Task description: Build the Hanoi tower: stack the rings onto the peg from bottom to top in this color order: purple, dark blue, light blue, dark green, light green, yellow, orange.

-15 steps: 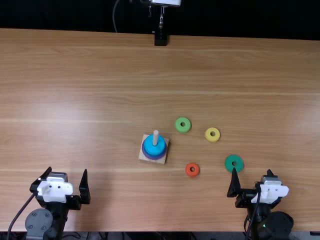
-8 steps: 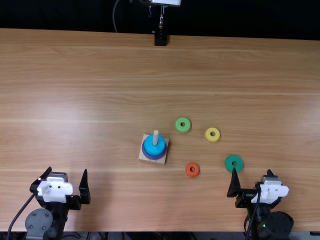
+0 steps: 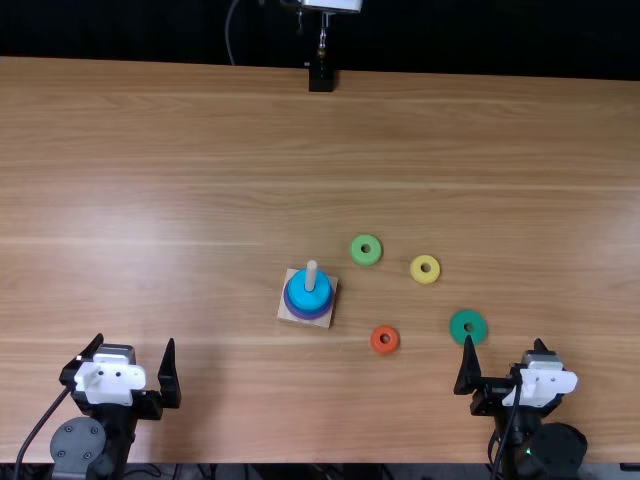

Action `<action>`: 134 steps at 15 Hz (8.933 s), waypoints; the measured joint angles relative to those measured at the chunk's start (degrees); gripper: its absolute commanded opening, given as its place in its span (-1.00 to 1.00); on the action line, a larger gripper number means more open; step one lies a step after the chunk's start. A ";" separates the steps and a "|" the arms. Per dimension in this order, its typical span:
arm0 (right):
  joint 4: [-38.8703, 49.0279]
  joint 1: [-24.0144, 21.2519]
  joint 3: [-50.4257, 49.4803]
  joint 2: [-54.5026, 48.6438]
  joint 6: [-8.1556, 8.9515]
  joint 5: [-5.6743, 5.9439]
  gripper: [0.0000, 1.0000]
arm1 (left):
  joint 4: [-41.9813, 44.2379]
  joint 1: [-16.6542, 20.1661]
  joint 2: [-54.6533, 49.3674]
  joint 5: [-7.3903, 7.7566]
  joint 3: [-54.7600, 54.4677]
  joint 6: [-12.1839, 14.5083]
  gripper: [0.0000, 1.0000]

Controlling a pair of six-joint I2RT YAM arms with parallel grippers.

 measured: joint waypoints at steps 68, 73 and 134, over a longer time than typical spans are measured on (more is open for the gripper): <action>-11.28 -0.37 41.29 90.92 -3.02 -1.03 -1.00 | 0.02 0.00 -0.02 0.02 0.00 -0.02 1.00; -10.69 -0.26 41.88 91.19 -2.99 -1.49 -1.00 | 0.00 0.00 -0.02 0.02 0.00 0.00 1.00; -24.57 42.03 97.46 102.12 7.56 -0.33 1.00 | 0.00 -0.02 -0.04 0.00 0.02 0.00 1.00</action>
